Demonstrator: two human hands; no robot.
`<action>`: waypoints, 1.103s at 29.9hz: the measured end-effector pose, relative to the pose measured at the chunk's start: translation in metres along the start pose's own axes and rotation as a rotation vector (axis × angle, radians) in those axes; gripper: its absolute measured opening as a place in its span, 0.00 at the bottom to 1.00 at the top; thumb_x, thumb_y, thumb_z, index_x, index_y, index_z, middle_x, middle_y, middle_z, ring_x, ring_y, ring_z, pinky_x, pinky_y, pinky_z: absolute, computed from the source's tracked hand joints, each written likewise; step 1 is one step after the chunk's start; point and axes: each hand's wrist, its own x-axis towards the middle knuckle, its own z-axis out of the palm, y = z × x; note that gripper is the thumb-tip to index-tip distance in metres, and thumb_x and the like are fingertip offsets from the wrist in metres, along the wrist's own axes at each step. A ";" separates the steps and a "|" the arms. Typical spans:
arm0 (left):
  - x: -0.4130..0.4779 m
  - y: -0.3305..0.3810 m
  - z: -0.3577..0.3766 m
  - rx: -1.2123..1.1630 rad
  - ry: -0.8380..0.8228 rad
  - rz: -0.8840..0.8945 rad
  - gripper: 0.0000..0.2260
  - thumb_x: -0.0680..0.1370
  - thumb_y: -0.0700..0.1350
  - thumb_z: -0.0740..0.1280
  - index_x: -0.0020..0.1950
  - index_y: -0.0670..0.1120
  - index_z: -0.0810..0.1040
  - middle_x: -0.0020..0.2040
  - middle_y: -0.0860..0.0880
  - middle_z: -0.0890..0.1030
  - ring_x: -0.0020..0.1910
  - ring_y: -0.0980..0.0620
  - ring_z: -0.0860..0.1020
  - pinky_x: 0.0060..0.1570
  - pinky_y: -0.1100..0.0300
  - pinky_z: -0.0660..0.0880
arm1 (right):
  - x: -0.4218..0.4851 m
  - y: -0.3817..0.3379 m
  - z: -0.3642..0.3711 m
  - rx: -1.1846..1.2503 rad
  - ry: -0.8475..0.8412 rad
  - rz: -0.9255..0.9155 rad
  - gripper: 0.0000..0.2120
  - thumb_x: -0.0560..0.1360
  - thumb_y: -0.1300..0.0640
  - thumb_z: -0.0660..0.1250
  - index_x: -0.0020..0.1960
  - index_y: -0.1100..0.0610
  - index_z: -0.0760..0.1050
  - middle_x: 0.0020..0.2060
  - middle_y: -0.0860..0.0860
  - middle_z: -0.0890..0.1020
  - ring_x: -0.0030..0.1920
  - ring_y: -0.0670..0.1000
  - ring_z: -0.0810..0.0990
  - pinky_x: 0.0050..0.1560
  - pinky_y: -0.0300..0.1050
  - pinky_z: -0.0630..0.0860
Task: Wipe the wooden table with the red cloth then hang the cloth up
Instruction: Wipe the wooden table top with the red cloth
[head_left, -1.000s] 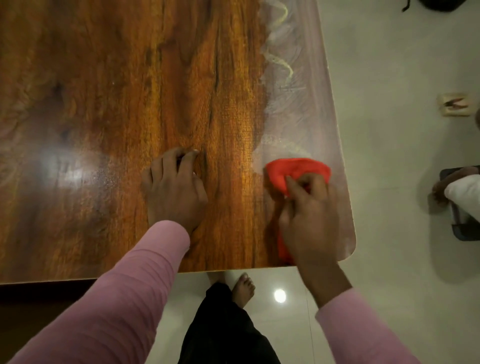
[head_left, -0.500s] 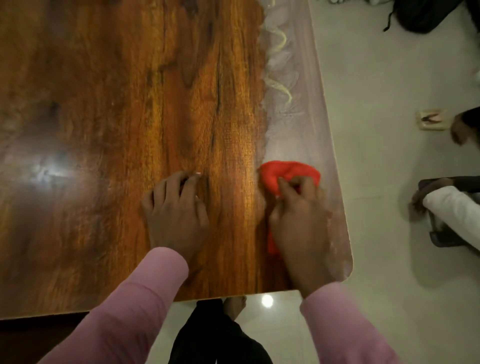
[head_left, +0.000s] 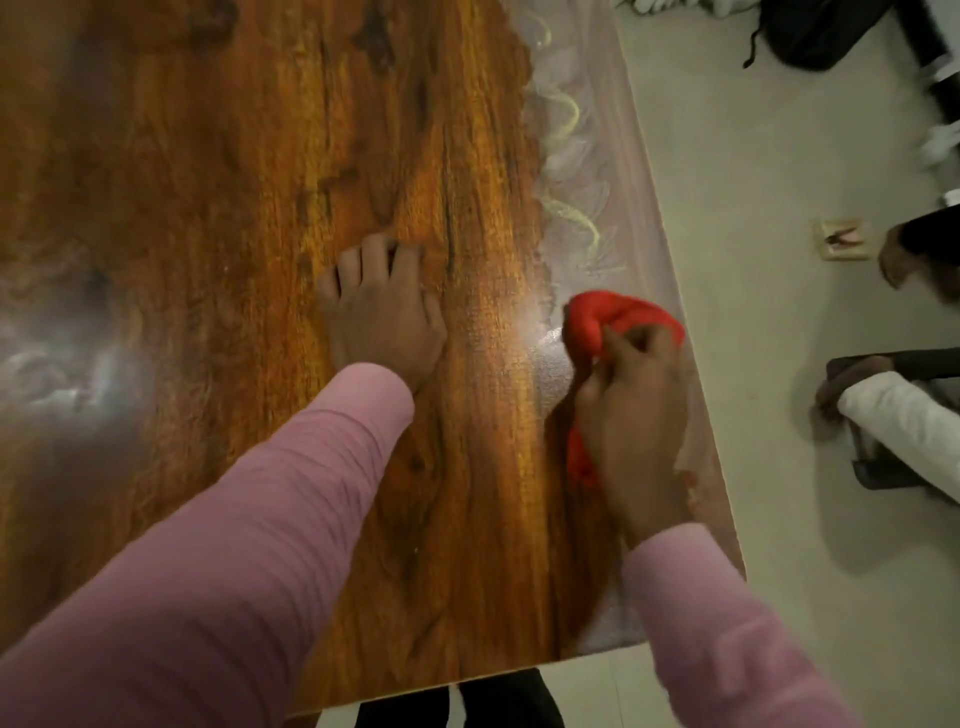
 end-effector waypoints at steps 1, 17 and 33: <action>0.002 -0.002 0.002 0.002 0.005 0.000 0.18 0.75 0.46 0.59 0.64 0.46 0.74 0.64 0.44 0.73 0.61 0.40 0.69 0.60 0.45 0.64 | 0.010 -0.004 0.002 0.014 0.019 0.070 0.15 0.74 0.62 0.61 0.58 0.56 0.80 0.55 0.56 0.74 0.57 0.60 0.72 0.53 0.52 0.72; 0.001 -0.003 0.011 0.017 -0.008 -0.001 0.21 0.73 0.48 0.53 0.62 0.46 0.74 0.63 0.43 0.73 0.60 0.40 0.69 0.59 0.43 0.65 | 0.064 -0.026 0.018 -0.009 0.065 0.084 0.14 0.75 0.61 0.61 0.57 0.57 0.80 0.55 0.55 0.73 0.57 0.58 0.69 0.51 0.47 0.69; 0.003 0.001 0.011 0.063 -0.024 -0.019 0.22 0.73 0.48 0.56 0.64 0.46 0.74 0.63 0.43 0.73 0.61 0.40 0.69 0.60 0.41 0.63 | 0.124 -0.055 0.035 0.023 0.044 -0.023 0.13 0.73 0.59 0.61 0.55 0.57 0.79 0.55 0.54 0.73 0.57 0.57 0.70 0.51 0.51 0.74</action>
